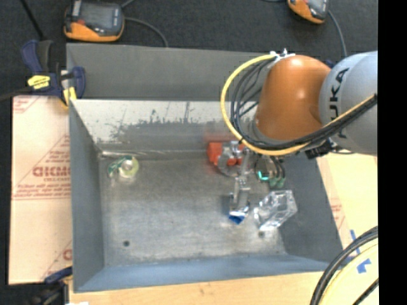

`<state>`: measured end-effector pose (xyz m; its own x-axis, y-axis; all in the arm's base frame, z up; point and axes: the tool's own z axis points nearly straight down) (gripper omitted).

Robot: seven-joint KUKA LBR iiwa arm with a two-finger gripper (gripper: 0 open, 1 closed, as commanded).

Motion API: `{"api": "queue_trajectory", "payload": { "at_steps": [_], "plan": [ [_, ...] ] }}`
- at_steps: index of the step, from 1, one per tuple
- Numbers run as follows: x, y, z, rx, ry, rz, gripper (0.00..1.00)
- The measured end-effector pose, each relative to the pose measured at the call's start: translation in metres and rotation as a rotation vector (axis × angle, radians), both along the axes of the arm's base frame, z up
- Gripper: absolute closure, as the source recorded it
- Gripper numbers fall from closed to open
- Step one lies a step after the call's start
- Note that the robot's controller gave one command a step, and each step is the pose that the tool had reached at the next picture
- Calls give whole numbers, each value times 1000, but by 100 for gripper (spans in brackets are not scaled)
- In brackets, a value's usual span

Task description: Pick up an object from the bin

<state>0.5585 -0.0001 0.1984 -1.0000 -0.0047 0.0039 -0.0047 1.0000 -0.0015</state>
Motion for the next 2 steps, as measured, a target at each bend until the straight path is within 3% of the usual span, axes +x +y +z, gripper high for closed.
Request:
{"api": "queue_trajectory", "payload": {
  "at_steps": [1, 2],
  "plan": [
    [12, -64, -110, 1, -3, 207, 0],
    [16, -63, -103, -1, -15, 208, 100]
  ]
}}
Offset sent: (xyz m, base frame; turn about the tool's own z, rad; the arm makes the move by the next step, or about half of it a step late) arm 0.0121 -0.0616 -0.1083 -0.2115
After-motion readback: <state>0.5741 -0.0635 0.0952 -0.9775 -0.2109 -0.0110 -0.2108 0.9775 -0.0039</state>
